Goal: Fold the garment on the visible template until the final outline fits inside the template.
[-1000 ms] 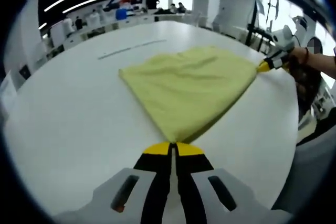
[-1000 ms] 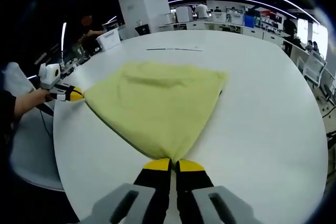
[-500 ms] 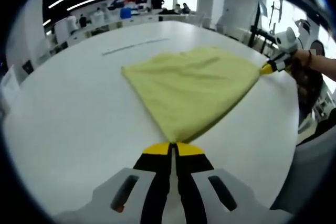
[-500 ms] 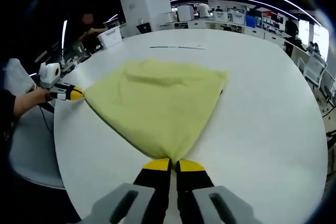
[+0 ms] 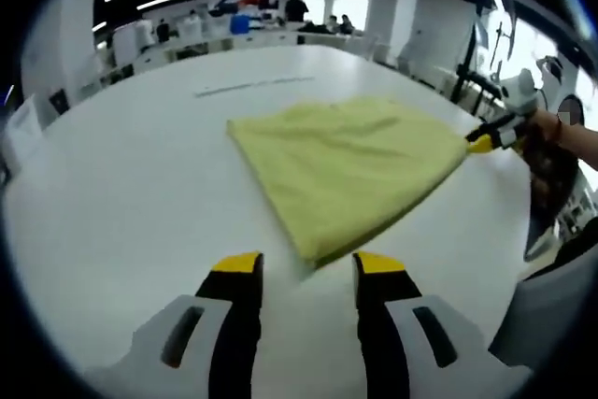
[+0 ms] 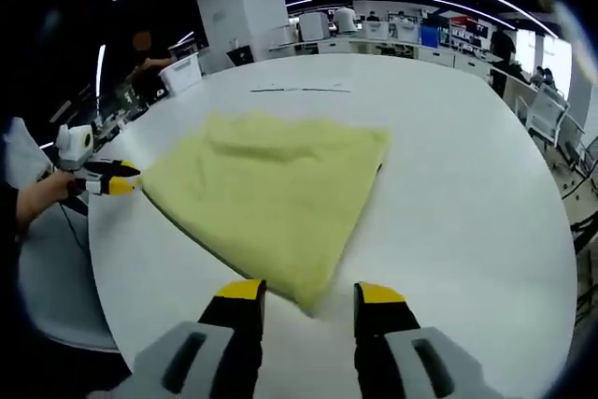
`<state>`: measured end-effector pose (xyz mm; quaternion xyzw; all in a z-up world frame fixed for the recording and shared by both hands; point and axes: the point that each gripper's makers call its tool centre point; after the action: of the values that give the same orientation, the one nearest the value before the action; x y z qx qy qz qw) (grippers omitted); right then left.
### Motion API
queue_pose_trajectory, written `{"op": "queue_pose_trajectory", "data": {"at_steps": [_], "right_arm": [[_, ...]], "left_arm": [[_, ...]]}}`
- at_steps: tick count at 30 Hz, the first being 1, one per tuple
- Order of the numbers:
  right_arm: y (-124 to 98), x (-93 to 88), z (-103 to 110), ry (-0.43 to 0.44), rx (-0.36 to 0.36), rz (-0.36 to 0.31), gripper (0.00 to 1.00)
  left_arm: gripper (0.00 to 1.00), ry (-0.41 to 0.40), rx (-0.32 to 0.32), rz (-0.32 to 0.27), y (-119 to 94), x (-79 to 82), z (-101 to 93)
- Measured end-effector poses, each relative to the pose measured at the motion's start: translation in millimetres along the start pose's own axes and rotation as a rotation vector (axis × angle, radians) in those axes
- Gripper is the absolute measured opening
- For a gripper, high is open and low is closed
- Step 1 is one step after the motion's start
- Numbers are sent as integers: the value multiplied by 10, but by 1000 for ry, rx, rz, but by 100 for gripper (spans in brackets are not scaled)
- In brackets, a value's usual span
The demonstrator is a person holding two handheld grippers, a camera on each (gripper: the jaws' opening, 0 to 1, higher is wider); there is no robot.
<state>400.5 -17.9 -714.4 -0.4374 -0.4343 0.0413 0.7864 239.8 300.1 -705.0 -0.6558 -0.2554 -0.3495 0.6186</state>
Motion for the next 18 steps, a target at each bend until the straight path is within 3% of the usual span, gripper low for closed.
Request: {"op": "queue_pose_trajectory", "data": {"at_steps": [5, 13, 18], "right_arm": [[-102, 96, 20, 2, -17, -31, 64], [-267, 239, 152, 3, -15, -81, 78], [-364, 338, 291, 5, -5, -112, 91]], "left_arm": [[56, -55, 13, -48, -89, 128, 6], [74, -76, 27, -81, -243, 278, -16], [84, -86, 11, -101, -338, 369, -104]]}}
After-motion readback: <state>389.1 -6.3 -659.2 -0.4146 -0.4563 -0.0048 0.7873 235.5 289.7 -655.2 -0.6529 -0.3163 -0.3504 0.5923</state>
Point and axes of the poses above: the point that each gripper's makers call its tool centre point, and the gripper's own axes: y roughly forward along the fingers, z roughly to its left, x roughly out of its top, and after that the axes turned 8 degrees about y, right-handed
